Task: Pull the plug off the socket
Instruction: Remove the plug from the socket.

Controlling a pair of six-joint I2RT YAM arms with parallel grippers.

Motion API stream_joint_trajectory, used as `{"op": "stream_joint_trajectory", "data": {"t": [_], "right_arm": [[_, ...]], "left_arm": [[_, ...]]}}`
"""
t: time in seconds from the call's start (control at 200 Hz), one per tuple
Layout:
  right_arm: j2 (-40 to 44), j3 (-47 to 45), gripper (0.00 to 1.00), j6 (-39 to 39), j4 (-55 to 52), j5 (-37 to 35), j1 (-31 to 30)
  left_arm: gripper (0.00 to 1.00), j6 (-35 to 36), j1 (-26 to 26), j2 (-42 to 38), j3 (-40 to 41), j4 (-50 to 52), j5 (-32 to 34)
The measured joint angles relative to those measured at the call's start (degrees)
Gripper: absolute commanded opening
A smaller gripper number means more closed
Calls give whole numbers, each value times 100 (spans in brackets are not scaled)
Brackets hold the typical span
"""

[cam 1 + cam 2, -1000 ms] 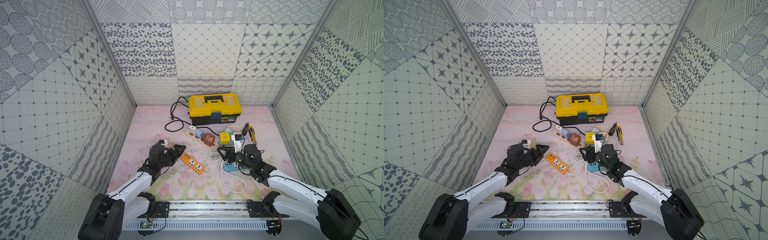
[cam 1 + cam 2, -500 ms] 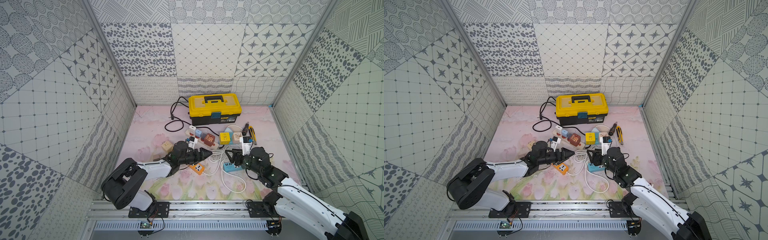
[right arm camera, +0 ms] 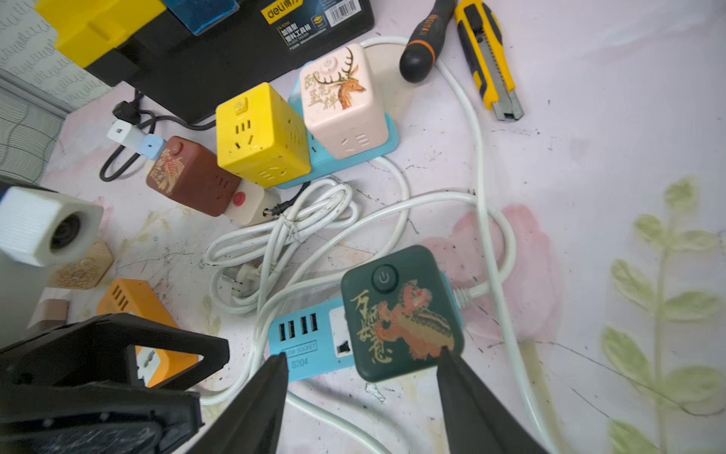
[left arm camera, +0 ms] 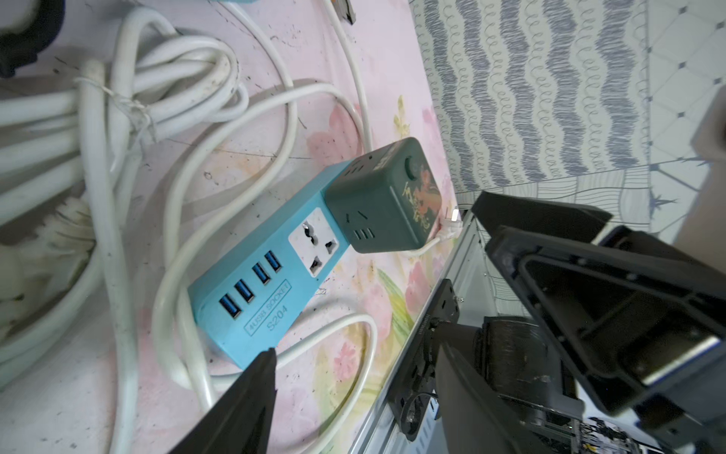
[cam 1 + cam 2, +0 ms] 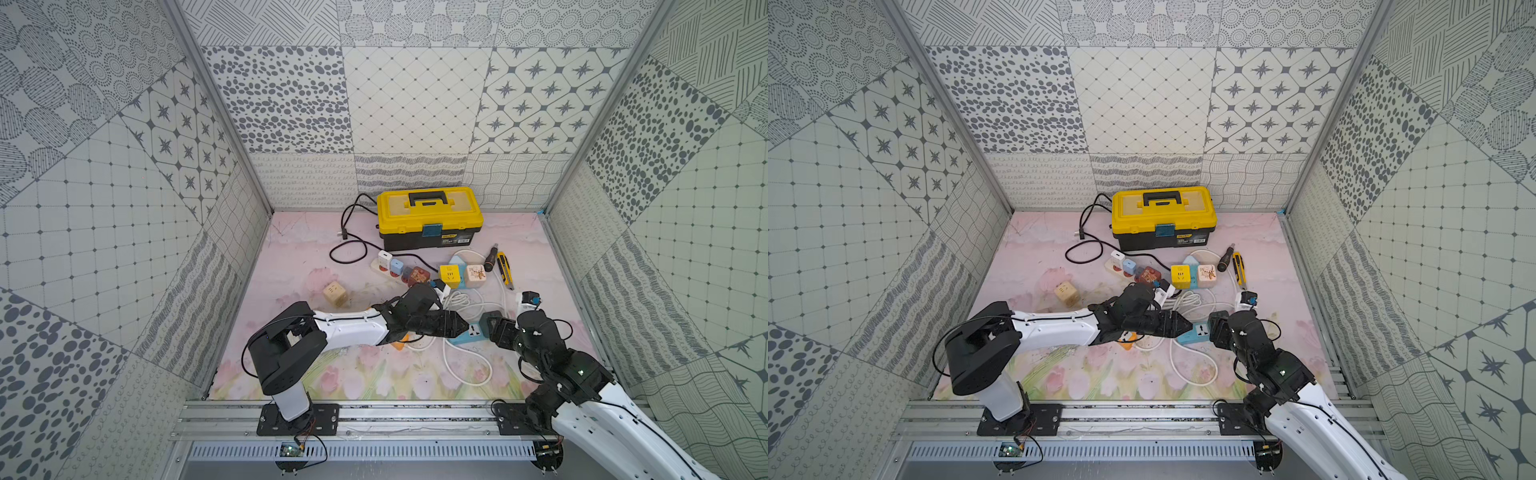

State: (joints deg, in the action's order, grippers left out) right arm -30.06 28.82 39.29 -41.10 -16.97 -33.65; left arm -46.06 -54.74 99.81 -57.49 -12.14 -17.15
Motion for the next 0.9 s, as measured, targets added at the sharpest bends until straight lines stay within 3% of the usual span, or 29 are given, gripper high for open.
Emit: {"op": "stream_joint_trajectory", "data": {"t": [0.19, 0.335, 0.495, 0.705, 0.901], "right_arm": [[-474, 31, 70, 13, -39, 105, 223], [-800, 20, 83, -127, 168, 669, 769], [-1132, 22, 86, -369, 304, 1401, 1394], [-1606, 37, 85, -511, 415, 1912, 1720], [-1989, 39, 81, -601, 422, 2020, 1725]], "left_arm": [[65, 901, -87, 595, -901, 1032, 273], [66, 1604, -98, 973, -1386, 1620, 350], [68, 2402, -98, 1261, -1690, 2103, 516], [70, 3569, -98, 1292, -1488, 2061, 706], [71, 4865, -103, 1220, -767, 1110, 601]]}}
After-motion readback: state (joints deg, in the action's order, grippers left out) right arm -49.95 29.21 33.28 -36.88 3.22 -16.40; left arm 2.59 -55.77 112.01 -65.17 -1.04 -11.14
